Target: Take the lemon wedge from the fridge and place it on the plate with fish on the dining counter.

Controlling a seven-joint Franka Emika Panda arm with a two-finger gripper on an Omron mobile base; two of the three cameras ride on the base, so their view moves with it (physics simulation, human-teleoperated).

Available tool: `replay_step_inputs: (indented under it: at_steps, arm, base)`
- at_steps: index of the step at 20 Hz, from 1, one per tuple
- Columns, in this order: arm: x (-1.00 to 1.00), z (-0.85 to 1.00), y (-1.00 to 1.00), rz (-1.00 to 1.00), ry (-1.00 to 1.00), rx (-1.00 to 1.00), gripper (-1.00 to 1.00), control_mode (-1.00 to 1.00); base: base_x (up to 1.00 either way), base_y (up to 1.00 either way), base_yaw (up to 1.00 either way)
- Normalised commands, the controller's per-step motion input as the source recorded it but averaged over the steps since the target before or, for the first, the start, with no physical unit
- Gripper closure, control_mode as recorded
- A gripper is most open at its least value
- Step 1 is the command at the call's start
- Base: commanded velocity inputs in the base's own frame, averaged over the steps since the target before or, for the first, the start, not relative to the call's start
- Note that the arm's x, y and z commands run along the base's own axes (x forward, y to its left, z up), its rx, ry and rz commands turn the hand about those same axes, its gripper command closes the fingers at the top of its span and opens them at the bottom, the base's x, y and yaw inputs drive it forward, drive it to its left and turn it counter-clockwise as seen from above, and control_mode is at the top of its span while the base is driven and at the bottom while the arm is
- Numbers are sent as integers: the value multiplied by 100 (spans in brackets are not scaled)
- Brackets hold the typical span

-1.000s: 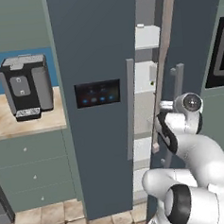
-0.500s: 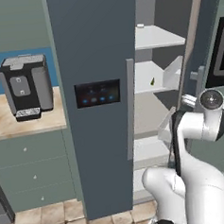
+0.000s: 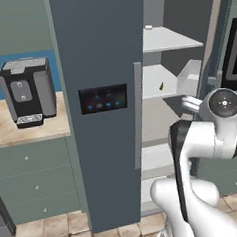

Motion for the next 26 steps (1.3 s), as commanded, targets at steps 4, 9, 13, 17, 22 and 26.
replay_step_inputs:
  at_steps: [4, 9, 13, 17, 22, 26]
  arm:
    - [-1, 67, 100, -5, -26, -15, -100, -100]
    - [18, 26, 96, -33, -41, -16, -100, -100]
    - [8, 0, 48, -62, -25, -7, -100, -100]
    - [3, 3, 10, -30, -4, -3, -100, -100]
    - [26, 4, -41, 0, 2, 13, -100, -100]
    - [39, 1, -77, 0, 7, 26, -100, -100]
  base:
    - [0, 0, 0]
    - [0, 0, 0]
    - [0, 0, 0]
    - [0, 0, 0]
    - [0, 0, 0]
    - [0, 0, 0]
